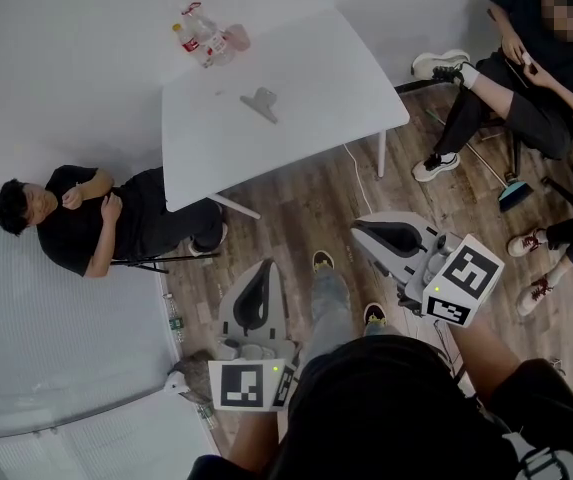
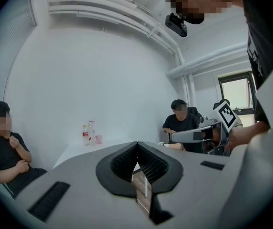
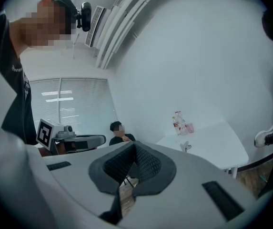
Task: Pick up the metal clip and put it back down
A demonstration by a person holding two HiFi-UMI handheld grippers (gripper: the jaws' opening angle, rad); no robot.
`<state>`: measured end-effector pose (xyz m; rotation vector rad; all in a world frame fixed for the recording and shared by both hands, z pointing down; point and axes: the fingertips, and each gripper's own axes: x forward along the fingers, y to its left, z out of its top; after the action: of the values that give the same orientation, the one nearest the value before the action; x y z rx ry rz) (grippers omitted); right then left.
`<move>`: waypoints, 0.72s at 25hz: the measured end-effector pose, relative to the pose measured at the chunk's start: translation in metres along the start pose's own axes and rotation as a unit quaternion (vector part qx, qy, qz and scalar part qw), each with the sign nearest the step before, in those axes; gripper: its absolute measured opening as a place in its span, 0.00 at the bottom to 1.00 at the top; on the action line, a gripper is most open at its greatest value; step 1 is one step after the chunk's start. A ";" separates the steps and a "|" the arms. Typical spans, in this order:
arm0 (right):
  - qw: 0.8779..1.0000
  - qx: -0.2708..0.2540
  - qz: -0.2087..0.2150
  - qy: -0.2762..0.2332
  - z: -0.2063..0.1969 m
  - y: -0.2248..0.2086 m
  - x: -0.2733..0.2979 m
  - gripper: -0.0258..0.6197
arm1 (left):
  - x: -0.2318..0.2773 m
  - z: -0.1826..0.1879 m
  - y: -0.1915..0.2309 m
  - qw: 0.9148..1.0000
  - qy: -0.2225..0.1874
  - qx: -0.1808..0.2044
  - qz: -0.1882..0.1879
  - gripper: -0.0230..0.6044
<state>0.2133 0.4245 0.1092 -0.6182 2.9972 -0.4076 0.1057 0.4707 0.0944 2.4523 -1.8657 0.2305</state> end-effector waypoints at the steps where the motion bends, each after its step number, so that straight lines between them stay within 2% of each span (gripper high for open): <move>1: 1.000 0.001 -0.001 0.000 0.000 -0.003 0.001 0.07 | 0.003 0.000 0.000 1.000 0.000 0.001 -0.001 0.07; 18: 1.000 0.010 -0.021 0.013 0.008 -0.060 0.046 0.07 | 0.067 0.001 0.042 1.000 0.012 -0.012 -0.015 0.07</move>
<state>0.1946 0.3512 0.1173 -0.6793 3.0048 -0.4522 0.0830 0.3956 0.1013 2.4489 -1.8106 0.2343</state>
